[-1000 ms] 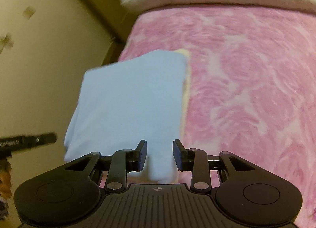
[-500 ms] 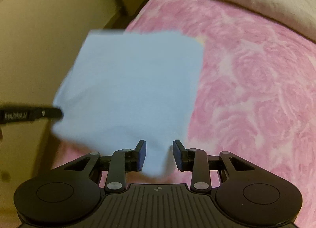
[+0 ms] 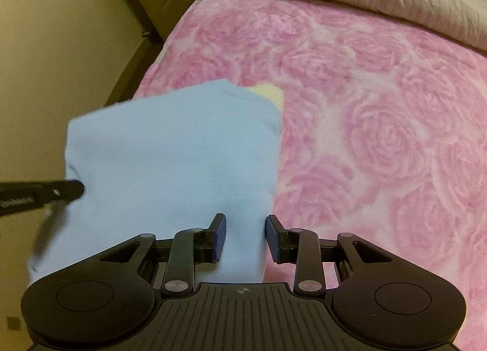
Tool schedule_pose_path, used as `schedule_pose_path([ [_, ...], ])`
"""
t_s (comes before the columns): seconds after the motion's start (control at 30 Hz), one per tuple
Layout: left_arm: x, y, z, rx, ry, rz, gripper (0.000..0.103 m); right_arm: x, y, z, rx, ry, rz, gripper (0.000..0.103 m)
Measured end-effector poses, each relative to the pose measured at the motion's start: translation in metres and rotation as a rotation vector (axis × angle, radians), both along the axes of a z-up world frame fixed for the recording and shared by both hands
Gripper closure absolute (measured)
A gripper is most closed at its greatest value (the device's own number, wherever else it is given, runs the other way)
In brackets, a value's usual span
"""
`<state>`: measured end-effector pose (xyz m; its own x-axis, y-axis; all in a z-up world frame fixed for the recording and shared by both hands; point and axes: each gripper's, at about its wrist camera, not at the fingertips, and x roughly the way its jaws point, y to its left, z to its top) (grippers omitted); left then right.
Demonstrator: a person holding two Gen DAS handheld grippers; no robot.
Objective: Fold clothes
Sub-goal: 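Lower the sweatshirt onto the cream cloth and open both grippers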
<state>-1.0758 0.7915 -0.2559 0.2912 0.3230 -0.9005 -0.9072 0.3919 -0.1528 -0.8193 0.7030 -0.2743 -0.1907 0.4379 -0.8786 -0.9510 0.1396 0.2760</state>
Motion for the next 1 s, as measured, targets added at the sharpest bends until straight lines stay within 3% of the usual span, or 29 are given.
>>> schedule_pose_path([
  [0.17, 0.009, 0.022, 0.019, 0.043, -0.043, -0.001, 0.1, 0.008, 0.008, 0.016, 0.087, 0.018, -0.063, 0.07],
  [0.33, 0.016, 0.048, -0.022, -0.021, 0.007, 0.006, 0.1, 0.005, 0.039, -0.019, -0.013, 0.009, -0.025, 0.07],
  [0.43, 0.009, 0.044, -0.016, -0.012, -0.02, 0.025, 0.101, 0.01, 0.033, -0.015, 0.017, 0.028, -0.022, 0.07],
  [0.6, -0.007, 0.002, 0.014, 0.002, 0.002, 0.039, 0.1, 0.015, -0.009, 0.021, 0.103, 0.084, -0.001, 0.07],
  [0.73, -0.019, -0.048, 0.028, -0.05, -0.003, 0.074, 0.097, -0.005, -0.059, 0.043, 0.092, 0.072, 0.08, 0.07],
  [0.8, -0.021, -0.072, 0.023, -0.086, -0.004, 0.093, 0.091, -0.02, -0.077, 0.039, 0.059, 0.065, 0.125, 0.07],
  [0.9, -0.022, -0.091, 0.012, -0.12, 0.029, 0.16, 0.091, -0.038, -0.086, 0.021, -0.019, 0.028, 0.178, 0.07],
  [1.0, -0.023, -0.099, 0.032, -0.093, 0.021, 0.226, 0.089, -0.047, -0.087, 0.027, -0.022, -0.007, 0.212, 0.07],
])
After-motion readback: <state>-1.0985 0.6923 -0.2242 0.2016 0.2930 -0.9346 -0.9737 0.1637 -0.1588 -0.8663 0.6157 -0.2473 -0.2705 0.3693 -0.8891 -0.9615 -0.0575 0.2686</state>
